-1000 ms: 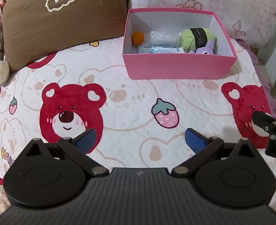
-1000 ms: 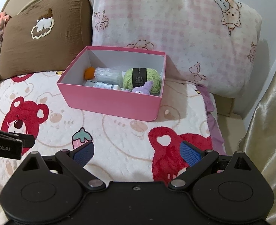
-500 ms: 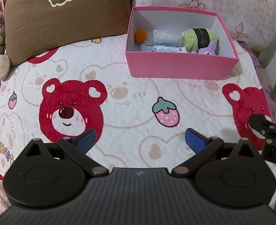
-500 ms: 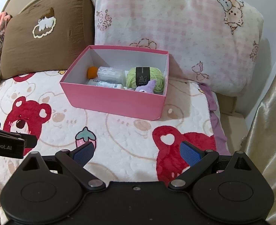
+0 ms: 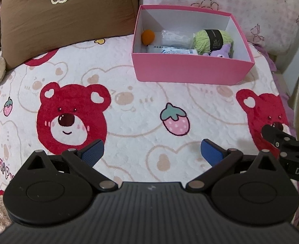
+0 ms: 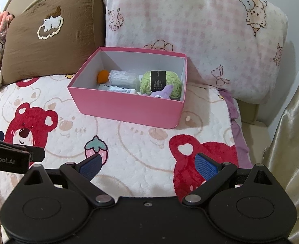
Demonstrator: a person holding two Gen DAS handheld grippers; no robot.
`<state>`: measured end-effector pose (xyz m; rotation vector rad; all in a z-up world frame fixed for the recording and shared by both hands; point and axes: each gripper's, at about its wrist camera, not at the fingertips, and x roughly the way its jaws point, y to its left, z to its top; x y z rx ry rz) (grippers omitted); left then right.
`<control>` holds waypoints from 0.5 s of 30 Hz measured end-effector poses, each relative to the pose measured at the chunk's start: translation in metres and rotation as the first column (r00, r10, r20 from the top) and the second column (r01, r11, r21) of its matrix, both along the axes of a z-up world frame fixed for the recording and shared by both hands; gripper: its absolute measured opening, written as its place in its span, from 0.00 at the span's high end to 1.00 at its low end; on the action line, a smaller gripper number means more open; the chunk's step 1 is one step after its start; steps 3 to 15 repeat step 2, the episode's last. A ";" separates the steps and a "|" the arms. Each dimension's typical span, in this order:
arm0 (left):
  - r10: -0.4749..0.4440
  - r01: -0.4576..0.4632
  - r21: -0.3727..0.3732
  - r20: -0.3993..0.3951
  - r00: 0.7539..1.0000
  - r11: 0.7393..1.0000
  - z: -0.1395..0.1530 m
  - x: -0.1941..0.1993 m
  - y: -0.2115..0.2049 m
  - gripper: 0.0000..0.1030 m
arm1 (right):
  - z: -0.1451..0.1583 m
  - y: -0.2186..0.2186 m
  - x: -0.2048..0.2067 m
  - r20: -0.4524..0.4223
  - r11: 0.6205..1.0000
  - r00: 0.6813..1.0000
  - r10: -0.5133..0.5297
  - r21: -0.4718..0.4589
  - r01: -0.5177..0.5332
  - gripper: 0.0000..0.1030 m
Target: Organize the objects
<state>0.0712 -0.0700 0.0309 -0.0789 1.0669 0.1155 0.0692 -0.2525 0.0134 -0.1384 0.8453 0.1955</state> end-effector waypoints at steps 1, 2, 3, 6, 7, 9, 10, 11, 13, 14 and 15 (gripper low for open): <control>0.000 0.000 0.002 -0.001 1.000 1.000 0.000 0.000 0.000 0.00 | 0.000 0.000 0.000 0.000 1.000 1.000 -0.001 0.000 0.001 0.03; 0.001 -0.001 0.004 -0.002 1.000 1.000 0.000 -0.001 0.000 0.00 | 0.000 0.000 0.000 0.001 1.000 1.000 -0.001 0.001 0.001 0.03; 0.001 -0.001 0.004 -0.002 1.000 1.000 0.000 -0.001 0.000 0.00 | 0.000 0.000 0.000 0.001 1.000 1.000 -0.001 0.001 0.001 0.03; 0.001 -0.001 0.004 -0.002 1.000 1.000 0.000 -0.001 0.000 0.00 | 0.000 0.000 0.000 0.001 1.000 1.000 -0.001 0.001 0.001 0.03; 0.001 -0.001 0.004 -0.002 1.000 1.000 0.000 -0.001 0.000 0.00 | 0.000 0.000 0.000 0.001 1.000 1.000 -0.001 0.001 0.001 0.03; 0.001 -0.001 0.004 -0.002 1.000 1.000 0.000 -0.001 0.000 0.00 | 0.000 0.000 0.000 0.001 1.000 1.000 -0.001 0.001 0.001 0.03; 0.001 -0.001 0.004 -0.002 1.000 1.000 0.000 -0.001 0.000 0.00 | 0.000 0.000 0.000 0.001 1.000 1.000 -0.001 0.001 0.001 0.03; 0.001 -0.001 0.004 -0.002 1.000 1.000 0.000 -0.001 0.000 0.00 | 0.000 0.000 0.000 0.001 1.000 1.000 -0.001 0.001 0.001 0.03; 0.001 -0.001 0.004 -0.002 1.000 1.000 0.000 -0.001 0.000 0.00 | 0.000 0.000 0.000 0.001 1.000 1.000 -0.001 0.001 0.001 0.03; 0.001 -0.001 0.004 -0.002 1.000 1.000 0.000 -0.001 0.000 0.00 | 0.000 0.000 0.000 0.001 1.000 1.000 -0.001 0.001 0.001 0.03; 0.001 -0.001 0.004 -0.002 1.000 1.000 0.000 -0.001 0.000 0.00 | 0.000 0.000 0.000 0.001 1.000 1.000 -0.001 0.001 0.001 0.03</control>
